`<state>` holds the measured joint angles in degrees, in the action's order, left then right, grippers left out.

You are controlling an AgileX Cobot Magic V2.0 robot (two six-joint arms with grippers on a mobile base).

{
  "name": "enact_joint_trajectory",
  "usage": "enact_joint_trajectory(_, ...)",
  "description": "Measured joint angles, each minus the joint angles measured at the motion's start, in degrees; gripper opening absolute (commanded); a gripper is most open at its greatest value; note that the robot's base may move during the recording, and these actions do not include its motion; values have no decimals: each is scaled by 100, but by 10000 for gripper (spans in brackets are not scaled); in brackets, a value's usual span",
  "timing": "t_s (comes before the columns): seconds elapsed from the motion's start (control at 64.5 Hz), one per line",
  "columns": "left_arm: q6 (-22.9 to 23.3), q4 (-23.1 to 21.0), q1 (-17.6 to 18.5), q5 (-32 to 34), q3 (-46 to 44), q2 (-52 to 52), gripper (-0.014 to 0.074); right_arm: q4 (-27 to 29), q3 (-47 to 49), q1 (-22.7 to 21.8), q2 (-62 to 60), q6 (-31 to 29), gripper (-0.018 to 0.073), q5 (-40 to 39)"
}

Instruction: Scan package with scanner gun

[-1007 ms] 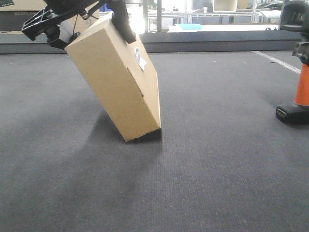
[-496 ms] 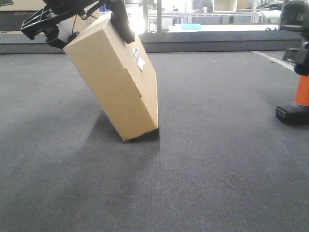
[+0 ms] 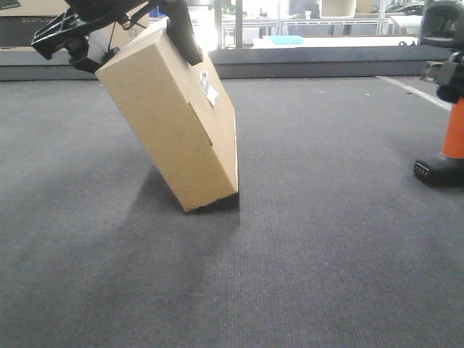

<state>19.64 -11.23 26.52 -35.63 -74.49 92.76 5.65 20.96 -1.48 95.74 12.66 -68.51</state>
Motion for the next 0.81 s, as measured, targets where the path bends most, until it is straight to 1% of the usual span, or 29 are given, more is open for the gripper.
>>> enact_joint_trajectory(0.046, 0, 0, 0, 0, 0, 0, -111, 0, 0, 0, 0, 0, 316, 0)
enact_joint_trajectory(0.17, 0, 0, 0, 0, 0, 0, -111, -13, 10, 0, 0, -11, 23, -13)
enact_joint_trajectory(0.263, 0, 0, 0, 0, 0, 0, -111, -13, 9, 0, 0, -11, -158, -13)
enact_joint_trajectory(0.279, 0, 0, 0, 0, 0, 0, -111, -13, 9, 0, 0, -11, -168, -13)
enact_joint_trajectory(0.356, -10, 0, 0, 7, 0, 0, -111, -13, 9, 0, 0, -32, -161, -13)
enact_joint_trajectory(0.573, -10, 0, 0, 15, 0, 0, -111, -176, 9, 0, -25, -535, -160, -5)
enact_joint_trajectory(0.666, -10, 0, 0, 15, 0, 0, -111, -197, 9, 0, -178, -939, -153, 115)
enact_joint_trajectory(0.728, -10, 0, 0, 2, 0, 0, -111, -173, 9, 0, -347, -1331, -153, 209)
enact_joint_trajectory(0.806, -10, 0, 0, -18, 0, 0, -111, 28, -1, 0, -580, -1746, -153, 266)
